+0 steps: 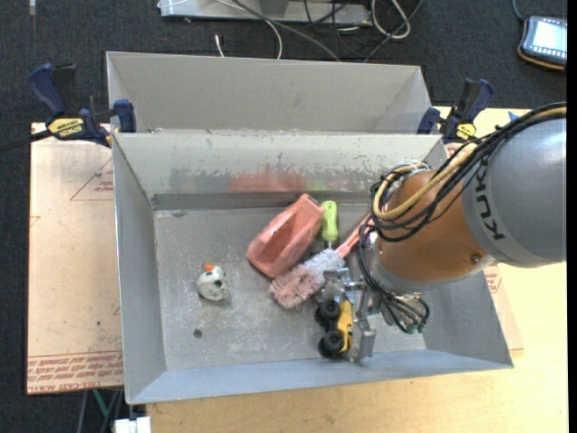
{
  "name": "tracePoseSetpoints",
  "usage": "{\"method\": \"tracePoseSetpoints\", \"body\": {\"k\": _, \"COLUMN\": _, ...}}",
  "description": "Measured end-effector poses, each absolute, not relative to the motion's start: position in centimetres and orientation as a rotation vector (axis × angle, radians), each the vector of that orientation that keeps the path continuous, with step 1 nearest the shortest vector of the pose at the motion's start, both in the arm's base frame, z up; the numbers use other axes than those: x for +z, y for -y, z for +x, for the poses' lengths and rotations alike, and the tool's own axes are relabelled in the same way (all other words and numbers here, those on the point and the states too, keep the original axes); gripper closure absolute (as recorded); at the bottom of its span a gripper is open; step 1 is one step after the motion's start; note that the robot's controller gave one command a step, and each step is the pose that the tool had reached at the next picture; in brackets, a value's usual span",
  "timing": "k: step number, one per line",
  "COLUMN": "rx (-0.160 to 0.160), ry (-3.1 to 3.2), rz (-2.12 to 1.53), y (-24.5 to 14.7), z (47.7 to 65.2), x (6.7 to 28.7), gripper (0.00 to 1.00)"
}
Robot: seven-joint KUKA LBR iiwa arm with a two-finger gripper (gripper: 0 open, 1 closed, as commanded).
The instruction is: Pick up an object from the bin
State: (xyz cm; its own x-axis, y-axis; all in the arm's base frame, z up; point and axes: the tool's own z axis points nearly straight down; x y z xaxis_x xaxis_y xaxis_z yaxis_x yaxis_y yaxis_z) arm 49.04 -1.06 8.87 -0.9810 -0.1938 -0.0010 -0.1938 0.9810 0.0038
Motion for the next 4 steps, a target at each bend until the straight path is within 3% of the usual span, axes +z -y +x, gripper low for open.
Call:
{"method": "tracePoseSetpoints", "body": {"k": 1, "rx": 0.004, "ry": -3.086, "rz": -0.516, "y": 0.6, "z": 51.0, "x": 8.3, "gripper": 1.0}}
{"method": "tracePoseSetpoints", "body": {"k": 3, "rx": 0.005, "ry": -3.086, "rz": -0.516, "y": 0.6, "z": 51.0, "x": 8.3, "gripper": 1.0}}
{"method": "tracePoseSetpoints", "body": {"k": 4, "rx": -0.001, "ry": -2.862, "rz": -1.27, "y": -2.4, "z": 53.4, "x": 8.3, "gripper": 1.0}}
